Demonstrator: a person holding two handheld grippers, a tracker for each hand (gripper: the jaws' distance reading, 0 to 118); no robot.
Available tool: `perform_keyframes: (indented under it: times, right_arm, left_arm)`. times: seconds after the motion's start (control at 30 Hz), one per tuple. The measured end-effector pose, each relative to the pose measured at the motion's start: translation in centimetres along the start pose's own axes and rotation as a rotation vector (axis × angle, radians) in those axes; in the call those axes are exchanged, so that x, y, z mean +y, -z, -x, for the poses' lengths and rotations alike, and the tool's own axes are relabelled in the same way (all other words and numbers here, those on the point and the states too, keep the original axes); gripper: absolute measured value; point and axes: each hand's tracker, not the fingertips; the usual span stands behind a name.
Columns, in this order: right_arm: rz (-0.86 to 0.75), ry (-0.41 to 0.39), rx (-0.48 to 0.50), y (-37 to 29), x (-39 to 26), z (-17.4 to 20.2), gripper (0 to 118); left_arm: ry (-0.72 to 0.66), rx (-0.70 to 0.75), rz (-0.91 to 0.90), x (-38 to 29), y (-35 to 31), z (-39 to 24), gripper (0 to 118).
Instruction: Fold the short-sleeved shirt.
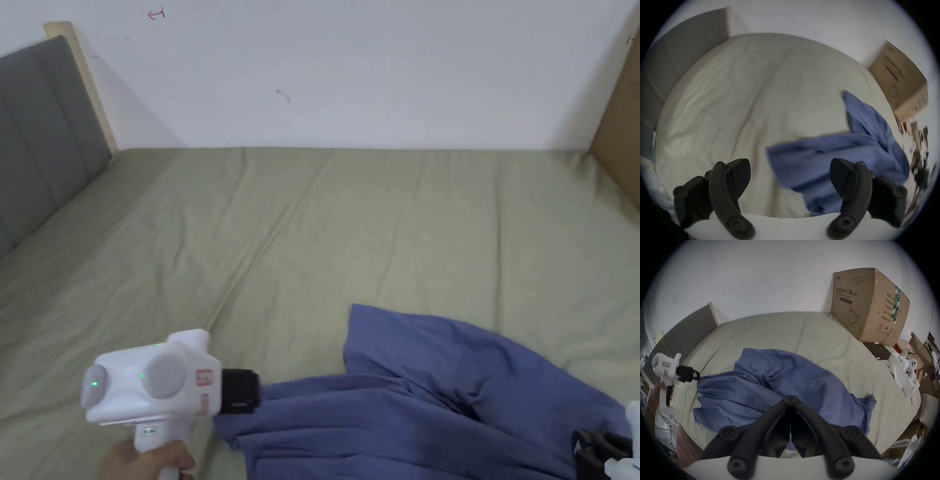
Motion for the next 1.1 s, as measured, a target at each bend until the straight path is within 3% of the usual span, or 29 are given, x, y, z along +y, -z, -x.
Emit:
perform_keyframes:
  times: [0.1, 0.2, 0.3, 0.33, 0.37, 0.4, 0.43, 0.53, 0.63, 0.67, 0.7, 0.73, 0.77, 0.8, 0.9, 0.93, 1.0, 1.1]
  right_arm:
    - [0.031, 0.003, 0.015, 1.0, -0.4, 0.5, 0]
    - [0.068, 0.002, 0.058, 2.1, -0.6, 0.5, 0]
    - [0.101, -0.024, 0.041, 2.9, -1.1, 0.5, 0]
    - [0.111, -0.034, 0.037, 3.1, -1.2, 0.5, 0]
    - [0.115, -0.036, 0.038, 3.4, -1.5, 0.5, 0]
    - [0.123, -0.035, 0.04, 3.7, -1.7, 0.4, 0]
    - [0.138, -0.031, 0.047, 4.2, -1.8, 0.2, 0]
    - [0.171, -0.015, 0.073, 5.4, -1.8, -0.1, 0]
    - [0.134, 0.031, 0.198, 5.9, 0.6, -1.0, 0]
    - [0.105, 0.031, 0.208, 6.3, 2.1, -1.2, 5]
    - [0.102, 0.013, 0.212, 6.9, 3.6, -1.5, 26]
    - [0.102, -0.007, 0.222, 7.9, 5.4, -1.8, 75]
    - [0.102, -0.033, 0.227, 9.2, 7.1, -1.9, 103]
    - [0.1, -0.036, 0.223, 10.7, 8.4, -2.3, 115]
    - [0.147, 0.023, 0.25, 16.7, 12.1, -4.0, 115]
    - [0.195, 0.026, 0.202, 18.9, 13.0, -4.2, 115]
    - [0.233, -0.067, 0.105, 22.4, 14.2, -3.7, 115]
    - [0.291, -0.153, 0.143, 25.8, 15.0, -2.3, 113]
  left_arm:
    - [-0.132, -0.058, 0.012, 1.7, 2.3, 1.5, 104]
    - [-0.109, -0.042, 0.043, 1.8, 4.3, 0.5, 102]
    - [0.018, 0.145, 0.057, 0.3, 5.7, -1.2, 62]
    - [0.062, 0.134, 0.02, -0.2, 5.3, -1.6, 53]
    - [0.073, 0.13, -0.002, -0.5, 4.7, -2.2, 38]
    - [0.115, 0.156, -0.018, -0.7, 4.3, -3.0, 10]
    - [0.16, 0.221, -0.04, -0.8, 3.9, -3.4, 1]
    - [0.163, 0.203, -0.042, -0.9, 2.9, -3.7, 1]
    - [0.098, 0.139, -0.058, -0.1, 1.5, -2.5, 1]
    - [0.069, 0.113, -0.06, 0.0, 0.9, -2.1, 1]
    - [0.044, 0.092, -0.066, 0.5, 0.7, -1.4, 1]
    - [0.028, 0.07, -0.078, 0.6, 0.1, -1.1, 1]
    - [0.023, 0.059, -0.086, 0.5, -0.5, -0.9, 1]
    - [0.017, 0.04, -0.099, 0.4, -1.0, -0.8, 1]
    - [0.015, 0.011, -0.122, 0.4, -2.2, -1.0, 1]
    - [0.027, 0.01, -0.124, 0.3, -2.4, -1.1, 1]
    - [0.04, 0.021, -0.127, 0.3, -2.7, -1.6, 1]
    - [0.05, 0.018, -0.128, 0.4, -2.5, -1.6, 1]
